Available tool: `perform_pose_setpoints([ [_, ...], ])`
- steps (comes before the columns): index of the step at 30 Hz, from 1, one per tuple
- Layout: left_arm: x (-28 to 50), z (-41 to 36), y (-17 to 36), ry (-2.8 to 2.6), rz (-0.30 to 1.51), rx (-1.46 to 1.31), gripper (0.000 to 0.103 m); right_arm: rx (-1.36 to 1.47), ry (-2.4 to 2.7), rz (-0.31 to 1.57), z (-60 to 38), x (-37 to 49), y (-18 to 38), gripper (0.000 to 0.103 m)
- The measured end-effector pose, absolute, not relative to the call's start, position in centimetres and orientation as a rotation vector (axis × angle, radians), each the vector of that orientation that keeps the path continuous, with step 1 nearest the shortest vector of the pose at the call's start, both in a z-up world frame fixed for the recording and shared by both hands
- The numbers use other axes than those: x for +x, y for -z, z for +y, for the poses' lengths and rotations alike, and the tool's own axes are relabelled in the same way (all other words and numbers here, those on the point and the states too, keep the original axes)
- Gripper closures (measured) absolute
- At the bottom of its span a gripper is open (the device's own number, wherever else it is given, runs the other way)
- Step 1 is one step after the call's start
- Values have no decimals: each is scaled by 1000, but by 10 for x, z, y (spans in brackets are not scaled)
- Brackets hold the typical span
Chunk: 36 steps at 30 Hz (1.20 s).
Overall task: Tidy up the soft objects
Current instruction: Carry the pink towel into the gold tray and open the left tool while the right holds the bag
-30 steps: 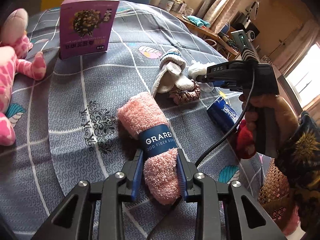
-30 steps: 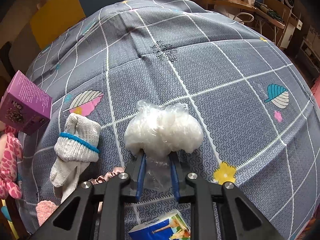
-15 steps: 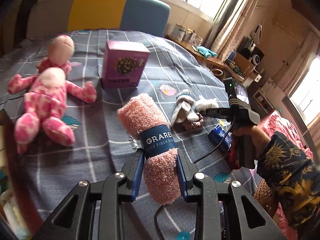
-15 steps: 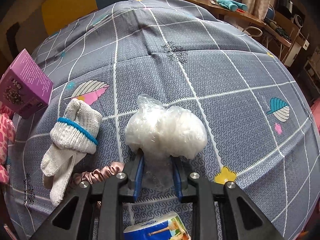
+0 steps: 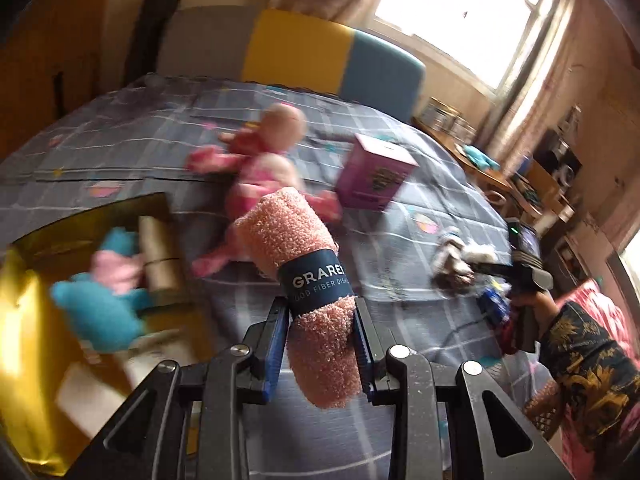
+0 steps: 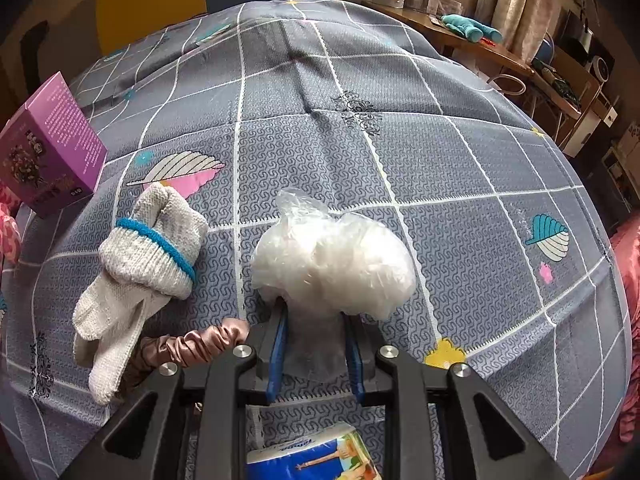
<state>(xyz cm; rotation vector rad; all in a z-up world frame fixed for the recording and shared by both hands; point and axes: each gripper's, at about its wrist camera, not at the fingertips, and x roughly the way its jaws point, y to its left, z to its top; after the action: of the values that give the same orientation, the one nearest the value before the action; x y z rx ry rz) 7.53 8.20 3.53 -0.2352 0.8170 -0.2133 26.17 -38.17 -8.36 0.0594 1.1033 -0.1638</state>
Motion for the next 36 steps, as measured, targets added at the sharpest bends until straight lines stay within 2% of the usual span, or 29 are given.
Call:
perform_pose_setpoints([
  [6, 66, 191, -45, -63, 776, -208, 71, 18, 169, 1102, -377, 262, 83, 78],
  [14, 94, 276, 17, -227, 914, -138, 71, -15, 176, 1099, -373, 261, 81, 78],
  [23, 129, 274, 56, -236, 978, -136, 65, -37, 178, 1095, -369, 259, 81, 79],
  [32, 95, 268, 28, -351, 885, -190, 61, -53, 178, 1095, -369, 259, 80, 79],
  [36, 68, 250, 6, -377, 812, -217, 48, -61, 181, 1094, -368, 258, 79, 79],
])
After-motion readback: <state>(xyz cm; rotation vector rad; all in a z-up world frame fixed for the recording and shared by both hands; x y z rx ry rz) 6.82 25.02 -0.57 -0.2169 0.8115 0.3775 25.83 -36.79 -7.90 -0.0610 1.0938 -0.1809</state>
